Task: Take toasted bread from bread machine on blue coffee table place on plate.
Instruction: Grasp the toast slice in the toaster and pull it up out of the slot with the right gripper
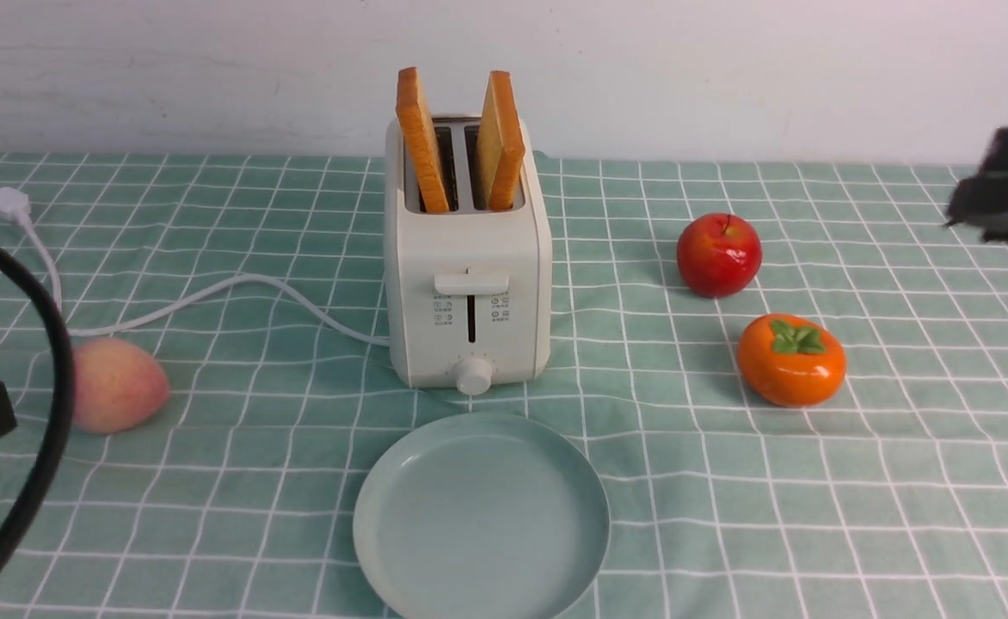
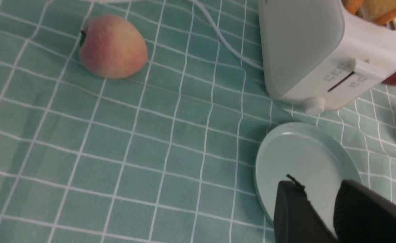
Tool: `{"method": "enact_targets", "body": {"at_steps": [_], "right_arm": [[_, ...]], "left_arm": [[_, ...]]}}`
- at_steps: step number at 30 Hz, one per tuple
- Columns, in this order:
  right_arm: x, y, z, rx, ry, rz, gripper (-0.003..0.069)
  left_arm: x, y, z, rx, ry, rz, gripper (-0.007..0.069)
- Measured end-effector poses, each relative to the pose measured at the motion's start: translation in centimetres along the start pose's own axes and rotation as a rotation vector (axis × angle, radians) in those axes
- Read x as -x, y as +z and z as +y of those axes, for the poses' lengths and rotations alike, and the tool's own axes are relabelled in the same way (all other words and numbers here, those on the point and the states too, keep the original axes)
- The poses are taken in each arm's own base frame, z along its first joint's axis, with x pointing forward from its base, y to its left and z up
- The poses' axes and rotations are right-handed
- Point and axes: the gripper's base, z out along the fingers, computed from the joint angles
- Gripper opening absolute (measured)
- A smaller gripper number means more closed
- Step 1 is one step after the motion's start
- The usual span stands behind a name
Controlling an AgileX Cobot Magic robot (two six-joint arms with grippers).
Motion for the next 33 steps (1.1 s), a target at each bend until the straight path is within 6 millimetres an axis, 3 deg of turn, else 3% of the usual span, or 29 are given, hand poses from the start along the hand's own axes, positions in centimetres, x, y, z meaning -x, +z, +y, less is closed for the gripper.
{"method": "enact_targets", "body": {"at_steps": [2,5,8,9,10,16,23,27,31,33], "right_arm": [[-0.4,1.2,0.5,0.020,-0.006,0.068,0.0240],[-0.5,4.1,3.6,0.131,-0.116,0.207,0.0248],[1.0,6.6,6.7,0.227,-0.215,0.230,0.0279],[1.1,6.8,6.9,0.233,-0.223,0.229,0.0286],[2.2,8.2,8.5,0.269,-0.262,0.212,0.0318],[5.4,14.1,12.4,0.347,-0.309,0.129,0.0451],[4.6,21.2,13.0,0.359,-0.296,0.112,0.0484],[3.6,23.7,12.3,0.348,-0.293,0.097,0.0463],[3.1,24.7,12.1,0.358,-0.295,0.092,0.0385],[3.1,24.7,12.2,0.375,-0.290,0.089,0.0269]], "left_arm": [[0.0,0.3,0.0,0.002,-0.006,0.016,0.0183],[0.1,1.0,0.0,0.016,-0.011,0.043,0.0183],[0.0,1.4,-0.1,0.018,0.001,0.059,0.0187],[0.0,1.4,-0.2,0.017,0.004,0.060,0.0188],[-0.1,1.5,-0.4,0.006,0.025,0.070,0.0191],[-0.6,1.5,-1.0,-0.029,0.070,0.095,0.0198],[-0.6,1.5,-1.1,-0.029,0.075,0.095,0.0204],[-0.6,1.5,-1.0,-0.028,0.076,0.095,0.0209],[-0.6,1.5,-1.0,-0.026,0.078,0.094,0.0210],[-0.6,1.5,-1.0,-0.026,0.078,0.094,0.0210]]}}
